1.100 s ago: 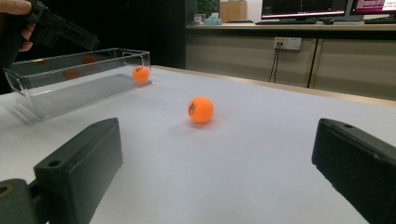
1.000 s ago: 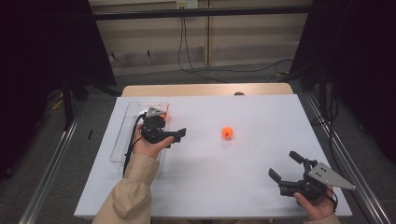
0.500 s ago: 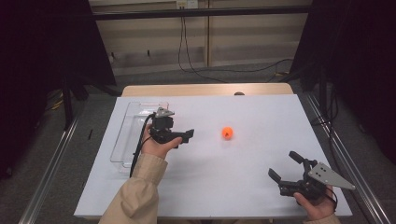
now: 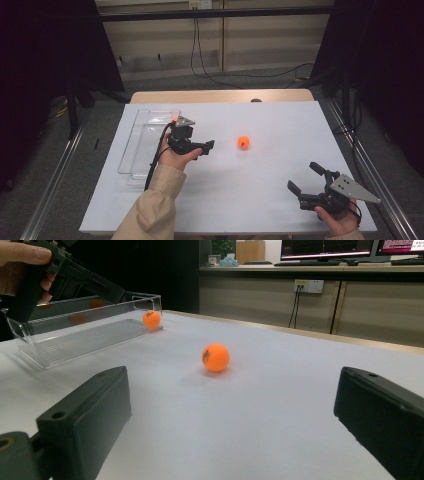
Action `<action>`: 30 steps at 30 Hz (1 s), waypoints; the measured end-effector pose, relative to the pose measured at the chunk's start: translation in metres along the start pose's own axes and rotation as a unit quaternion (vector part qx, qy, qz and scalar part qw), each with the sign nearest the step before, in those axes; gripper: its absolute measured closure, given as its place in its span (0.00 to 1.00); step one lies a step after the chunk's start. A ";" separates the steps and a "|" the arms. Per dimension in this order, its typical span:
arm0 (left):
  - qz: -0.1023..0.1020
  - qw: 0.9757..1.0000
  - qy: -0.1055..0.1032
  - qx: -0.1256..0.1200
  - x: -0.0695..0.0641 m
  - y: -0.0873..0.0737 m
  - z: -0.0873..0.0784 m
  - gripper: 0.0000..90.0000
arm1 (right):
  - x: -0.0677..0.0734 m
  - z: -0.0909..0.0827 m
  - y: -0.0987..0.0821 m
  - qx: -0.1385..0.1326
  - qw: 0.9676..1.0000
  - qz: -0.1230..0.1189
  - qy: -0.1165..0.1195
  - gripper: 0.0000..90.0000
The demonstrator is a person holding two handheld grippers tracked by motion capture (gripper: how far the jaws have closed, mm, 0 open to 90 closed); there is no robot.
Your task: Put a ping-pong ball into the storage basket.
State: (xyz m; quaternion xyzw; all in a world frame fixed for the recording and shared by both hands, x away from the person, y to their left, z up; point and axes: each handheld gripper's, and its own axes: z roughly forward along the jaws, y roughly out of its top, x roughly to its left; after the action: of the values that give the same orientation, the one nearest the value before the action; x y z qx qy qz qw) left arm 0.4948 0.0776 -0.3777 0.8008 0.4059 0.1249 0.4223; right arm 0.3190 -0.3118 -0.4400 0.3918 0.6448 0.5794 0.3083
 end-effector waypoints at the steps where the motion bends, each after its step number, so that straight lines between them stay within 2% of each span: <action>1: 0.000 1.000 -0.001 -0.002 -0.001 0.000 0.001 0.12 | 0.000 0.000 0.000 0.000 1.000 0.000 0.000 0.01; 11: 0.003 1.000 -0.004 0.002 -0.008 -0.001 0.009 0.11 | 0.000 0.000 0.000 0.000 1.000 0.000 0.001 0.01; 16: 0.003 1.000 -0.014 -0.002 -0.011 -0.002 0.013 0.11 | 0.000 0.000 0.000 -0.001 1.000 -0.002 0.001 0.01; 30: 0.010 1.000 -0.015 0.001 -0.019 -0.004 0.026 0.09 | 0.000 0.000 0.000 0.000 1.000 0.000 0.001 0.01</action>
State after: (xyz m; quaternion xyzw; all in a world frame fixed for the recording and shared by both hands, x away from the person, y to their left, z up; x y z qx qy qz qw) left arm 0.4947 0.0501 -0.3937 0.8069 0.3918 0.1167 0.4264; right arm 0.3188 -0.3120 -0.4397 0.3907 0.6452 0.5799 0.3078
